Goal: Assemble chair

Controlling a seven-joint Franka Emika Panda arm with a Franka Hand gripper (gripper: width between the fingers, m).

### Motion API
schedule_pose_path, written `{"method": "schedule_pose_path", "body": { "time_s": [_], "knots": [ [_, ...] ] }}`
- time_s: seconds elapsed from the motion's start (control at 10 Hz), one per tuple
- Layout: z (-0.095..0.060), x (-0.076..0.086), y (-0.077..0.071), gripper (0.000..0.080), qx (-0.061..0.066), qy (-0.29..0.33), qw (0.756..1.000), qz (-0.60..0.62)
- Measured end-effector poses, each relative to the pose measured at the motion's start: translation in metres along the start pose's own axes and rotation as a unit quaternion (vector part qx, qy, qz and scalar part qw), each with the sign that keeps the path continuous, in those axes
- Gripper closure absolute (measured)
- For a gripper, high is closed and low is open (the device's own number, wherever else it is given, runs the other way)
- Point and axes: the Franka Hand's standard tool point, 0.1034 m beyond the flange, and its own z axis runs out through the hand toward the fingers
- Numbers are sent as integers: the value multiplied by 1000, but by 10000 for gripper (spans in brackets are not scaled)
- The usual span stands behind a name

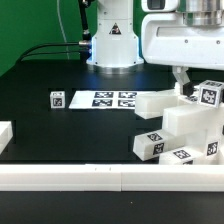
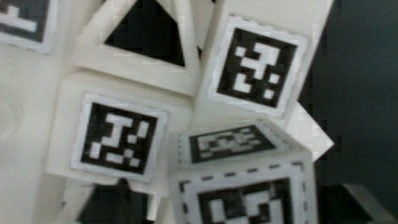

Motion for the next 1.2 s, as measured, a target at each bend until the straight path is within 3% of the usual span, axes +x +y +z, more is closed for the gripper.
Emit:
{"method": "schedule_pose_path", "body": {
  "time_s": [0.1,0.2,0.5,1.0,1.2],
  "knots": [
    [0,0,0,375,0,0,999,33],
    [1,0,0,521,-1,-1,998,71],
    [2,0,1,520,-1,0,976,217],
    [2,0,-3,520,16,8,887,462],
    [2,-1,-8,518,33,10,828,560]
  ]
}}
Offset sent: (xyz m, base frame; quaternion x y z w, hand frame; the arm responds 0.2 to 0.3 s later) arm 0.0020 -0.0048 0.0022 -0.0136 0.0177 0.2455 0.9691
